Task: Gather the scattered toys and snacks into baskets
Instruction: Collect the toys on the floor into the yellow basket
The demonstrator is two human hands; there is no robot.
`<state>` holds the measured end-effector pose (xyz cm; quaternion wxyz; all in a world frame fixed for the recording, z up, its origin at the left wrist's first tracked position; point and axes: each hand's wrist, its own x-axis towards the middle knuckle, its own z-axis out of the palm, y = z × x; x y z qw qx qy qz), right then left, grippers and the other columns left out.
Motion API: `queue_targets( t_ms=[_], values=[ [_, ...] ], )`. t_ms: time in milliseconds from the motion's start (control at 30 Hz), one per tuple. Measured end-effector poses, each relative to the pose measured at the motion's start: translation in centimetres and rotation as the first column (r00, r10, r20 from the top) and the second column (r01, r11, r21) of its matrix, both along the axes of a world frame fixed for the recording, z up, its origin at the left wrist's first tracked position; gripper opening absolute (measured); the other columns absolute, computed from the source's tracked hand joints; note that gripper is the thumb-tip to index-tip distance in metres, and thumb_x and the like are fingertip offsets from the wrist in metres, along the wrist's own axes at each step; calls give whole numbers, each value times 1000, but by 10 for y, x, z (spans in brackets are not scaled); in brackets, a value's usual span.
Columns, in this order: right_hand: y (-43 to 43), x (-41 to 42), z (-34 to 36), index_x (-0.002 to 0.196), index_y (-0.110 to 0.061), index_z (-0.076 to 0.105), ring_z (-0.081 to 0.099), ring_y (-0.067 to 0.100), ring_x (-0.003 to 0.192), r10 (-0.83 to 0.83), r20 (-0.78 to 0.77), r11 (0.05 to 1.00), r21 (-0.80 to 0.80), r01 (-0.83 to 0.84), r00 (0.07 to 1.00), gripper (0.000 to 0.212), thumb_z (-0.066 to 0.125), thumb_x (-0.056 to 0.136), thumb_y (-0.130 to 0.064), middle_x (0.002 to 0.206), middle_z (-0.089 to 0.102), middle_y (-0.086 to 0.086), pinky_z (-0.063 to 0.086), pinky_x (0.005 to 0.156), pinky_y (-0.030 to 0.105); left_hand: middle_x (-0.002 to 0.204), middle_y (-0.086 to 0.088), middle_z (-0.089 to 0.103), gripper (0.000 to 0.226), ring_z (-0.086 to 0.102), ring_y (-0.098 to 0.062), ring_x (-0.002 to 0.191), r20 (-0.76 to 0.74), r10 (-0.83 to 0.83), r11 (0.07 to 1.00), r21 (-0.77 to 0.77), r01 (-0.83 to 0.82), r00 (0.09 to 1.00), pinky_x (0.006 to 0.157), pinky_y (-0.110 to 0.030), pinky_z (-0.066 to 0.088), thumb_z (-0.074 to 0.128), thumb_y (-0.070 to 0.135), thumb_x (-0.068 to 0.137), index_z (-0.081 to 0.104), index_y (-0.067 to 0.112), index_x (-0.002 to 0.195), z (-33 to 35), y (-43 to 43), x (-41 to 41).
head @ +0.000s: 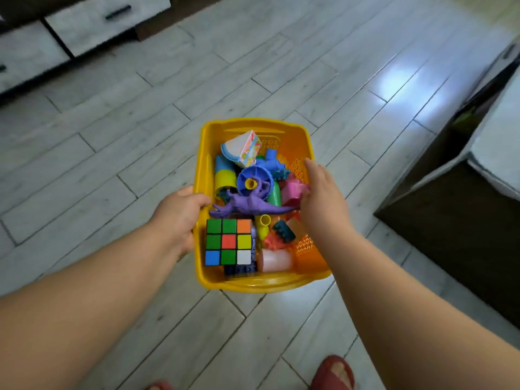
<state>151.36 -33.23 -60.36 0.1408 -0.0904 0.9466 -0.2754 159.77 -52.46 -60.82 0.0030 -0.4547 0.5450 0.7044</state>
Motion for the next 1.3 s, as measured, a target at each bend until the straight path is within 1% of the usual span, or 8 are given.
queue_targets(
  t_ms=[200,300,467,667,800,1033,1133,1300],
  values=[
    [58,-12,148,132,-31,51,51,27,115,-142,-4,990,-16,142,990,50,45,90,-4,131,49,4,44,90,36,50,-7,66,20,63,-19,38,-24,-145,989,-22,144,989,35,-34,52,44,-4,94,54,9,85,154,46,-30],
    [99,-21,205,130,-30,53,52,27,109,-202,14,979,-26,202,979,50,43,90,-1,125,51,6,41,83,31,63,-12,71,20,67,-22,45,-40,-254,967,-34,253,966,42,-35,56,45,-2,95,60,11,96,210,79,-52],
    [169,-44,265,126,-31,56,53,30,109,-335,-23,940,-73,333,942,46,44,91,-4,125,51,6,48,90,40,82,-16,71,15,71,-25,53,-59,-348,937,-32,346,936,48,-37,57,48,5,98,61,12,101,268,149,-95],
    [243,-85,309,123,-28,58,52,28,105,-399,-84,916,-76,393,913,43,40,93,-4,126,52,6,39,79,29,87,-20,71,15,71,-29,60,-84,-389,921,-28,388,918,50,-40,57,48,9,100,59,11,109,306,221,-149],
    [271,-104,315,121,-30,59,50,23,97,-458,-71,888,-78,453,886,44,41,92,-3,127,52,4,46,79,33,87,-21,74,14,72,-37,72,-65,-435,900,13,436,898,67,-52,59,49,13,100,62,10,99,316,246,-178],
    [287,-153,287,120,-31,59,54,25,103,-611,-41,791,-41,610,790,43,44,91,-3,126,52,2,51,85,40,93,-19,72,16,72,-34,74,-20,-547,834,82,546,837,60,-44,57,44,14,102,60,15,100,284,268,-255],
    [294,-185,256,117,-29,61,54,26,106,-670,-25,743,-31,669,742,42,43,90,-2,127,53,2,49,87,38,87,-15,71,18,70,-33,75,1,-590,804,86,588,807,67,-47,57,43,12,102,59,15,93,257,280,-295],
    [317,-213,208,116,-24,62,54,26,107,-744,12,668,-30,744,668,41,42,90,-2,123,56,4,47,87,37,99,-19,71,20,70,-38,91,85,-656,754,76,652,750,81,-60,56,43,14,101,63,14,103,215,308,-339]
  ],
)
